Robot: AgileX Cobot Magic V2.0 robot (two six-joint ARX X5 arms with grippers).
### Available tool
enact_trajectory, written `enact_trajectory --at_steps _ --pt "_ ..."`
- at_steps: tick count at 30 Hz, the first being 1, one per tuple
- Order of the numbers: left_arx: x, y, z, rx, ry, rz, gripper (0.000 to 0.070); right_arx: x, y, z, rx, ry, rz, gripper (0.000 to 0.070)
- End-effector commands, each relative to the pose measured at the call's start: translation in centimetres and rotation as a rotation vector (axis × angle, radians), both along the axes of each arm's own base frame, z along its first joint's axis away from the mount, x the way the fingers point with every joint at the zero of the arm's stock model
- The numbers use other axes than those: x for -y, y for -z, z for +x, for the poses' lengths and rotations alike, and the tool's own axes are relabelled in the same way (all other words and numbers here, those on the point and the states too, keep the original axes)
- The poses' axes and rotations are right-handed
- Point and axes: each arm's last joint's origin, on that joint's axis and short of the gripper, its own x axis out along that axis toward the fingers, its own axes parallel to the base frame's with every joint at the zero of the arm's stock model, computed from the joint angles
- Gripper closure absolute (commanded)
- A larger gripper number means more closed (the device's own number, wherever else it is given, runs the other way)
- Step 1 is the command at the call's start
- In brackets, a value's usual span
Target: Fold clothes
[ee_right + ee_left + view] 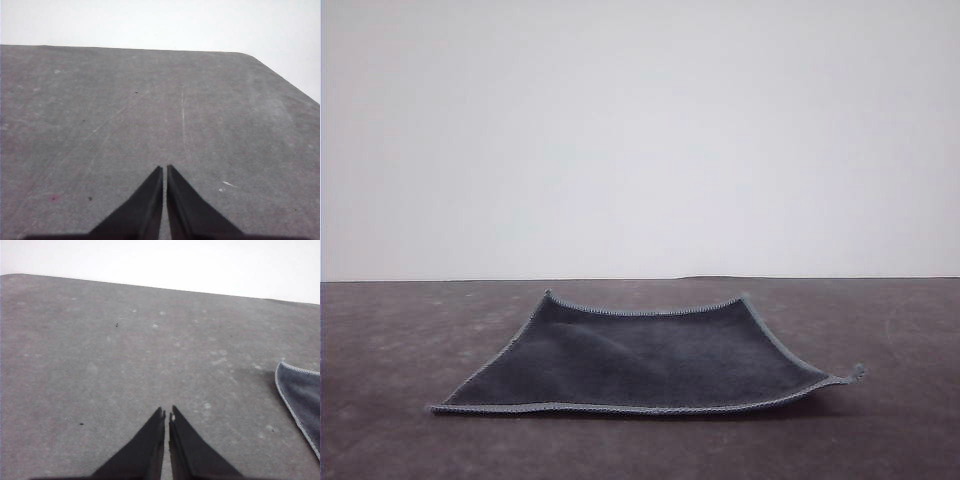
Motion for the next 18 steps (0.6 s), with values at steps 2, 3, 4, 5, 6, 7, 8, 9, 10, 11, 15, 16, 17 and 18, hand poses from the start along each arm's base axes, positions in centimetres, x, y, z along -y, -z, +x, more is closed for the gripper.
enact_trajectory --at_steps 2,3,4,5,6,7,8,9,10,11,15,16,17,18 --pt "0.01 0.67 0.07 -0.023 0.002 -0.008 0.07 0.02 0.17 0.05 0.0 0.004 -0.007 0.0694" --pt "0.01 0.67 0.07 -0.023 0.002 -0.008 0.07 0.02 0.17 0.05 0.0 0.004 -0.007 0.0694" --pt "0.01 0.67 0.07 -0.023 0.002 -0.008 0.07 0.02 0.17 0.05 0.0 0.004 -0.007 0.0694" --pt "0.01 0.67 0.07 -0.023 0.002 -0.008 0.07 0.02 0.17 0.05 0.0 0.004 -0.007 0.0694" --pt "0.01 0.67 0.07 -0.023 0.002 -0.008 0.07 0.02 0.17 0.05 0.0 0.004 -0.007 0.0694" --pt "0.01 0.67 0.07 -0.023 0.002 -0.008 0.07 0.02 0.17 0.05 0.0 0.004 -0.007 0.0694" --pt "0.01 0.67 0.07 -0.023 0.002 -0.008 0.07 0.02 0.17 0.05 0.0 0.004 -0.007 0.0694" --pt "0.01 0.67 0.07 -0.023 0.002 -0.008 0.07 0.02 0.17 0.05 0.0 0.004 -0.007 0.0694" --pt "0.01 0.67 0.07 -0.023 0.002 -0.008 0.07 0.02 0.17 0.05 0.0 0.004 -0.007 0.0694" --pt "0.01 0.67 0.07 -0.023 0.002 -0.008 0.07 0.02 0.17 0.05 0.0 0.004 -0.007 0.0693" --pt "0.01 0.67 0.07 -0.023 0.002 -0.008 0.07 0.02 0.17 0.05 0.0 0.004 -0.006 0.0694" --pt "0.01 0.67 0.07 -0.023 0.002 -0.008 0.07 0.02 0.17 0.05 0.001 0.004 -0.004 0.0693" --pt "0.01 0.67 0.07 -0.023 0.002 -0.008 0.07 0.02 0.17 0.05 0.001 0.004 -0.004 0.0694" --pt "0.01 0.67 0.07 -0.023 0.002 -0.008 0.07 0.02 0.17 0.05 0.001 0.004 -0.003 0.0694"
